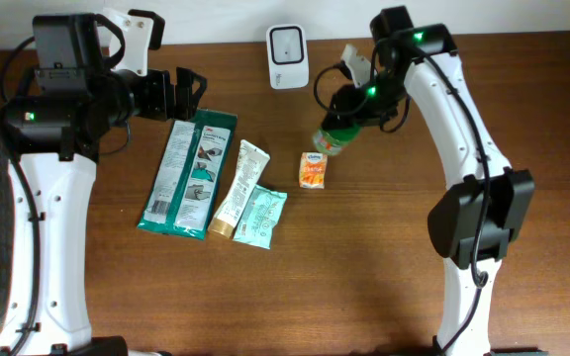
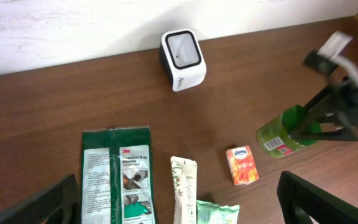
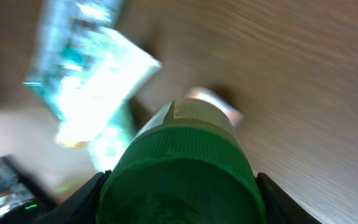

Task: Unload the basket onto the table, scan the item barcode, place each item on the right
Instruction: 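Lift the jar with the right gripper toward the barcode scanner, then hold the jar's underside in front of the scanner window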

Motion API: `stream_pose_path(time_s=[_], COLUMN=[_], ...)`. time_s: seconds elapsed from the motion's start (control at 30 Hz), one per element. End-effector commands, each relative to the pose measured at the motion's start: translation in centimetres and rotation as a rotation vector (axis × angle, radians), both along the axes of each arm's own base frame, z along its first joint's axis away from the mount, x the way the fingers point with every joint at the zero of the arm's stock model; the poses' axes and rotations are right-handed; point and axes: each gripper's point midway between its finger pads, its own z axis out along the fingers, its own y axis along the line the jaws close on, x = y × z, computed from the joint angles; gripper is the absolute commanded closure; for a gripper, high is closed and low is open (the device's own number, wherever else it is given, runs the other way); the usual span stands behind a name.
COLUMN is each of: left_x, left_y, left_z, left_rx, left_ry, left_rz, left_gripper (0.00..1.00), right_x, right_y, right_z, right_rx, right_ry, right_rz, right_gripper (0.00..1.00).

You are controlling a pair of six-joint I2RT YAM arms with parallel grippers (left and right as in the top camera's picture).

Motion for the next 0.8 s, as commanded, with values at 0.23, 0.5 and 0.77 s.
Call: stream_pose_path(time_s=[0.23, 0.5, 0.77], left_x=[-0.1, -0.1, -0.1], left_y=[-0.2, -0.1, -0.1], left_z=[0.7, 0.7, 0.7], left_rx=[0.008, 0.009, 0.009], left_ry=[-0.026, -0.026, -0.026], left_rz=[-0.019, -0.019, -0.019], left_gripper=[0.01, 0.01, 0.01], right_x=[-0.7, -0.6, 8.4], right_y=[-0.7, -0.8, 2.1], right_z=[15.1, 11.5, 4.7], right_rx=[0.802, 0.574, -0.217], right_ry=[-0.023, -0.146, -0.540], right_rz=[0.024, 0.113, 0.059], right_gripper=[0.52, 0.53, 0.57])
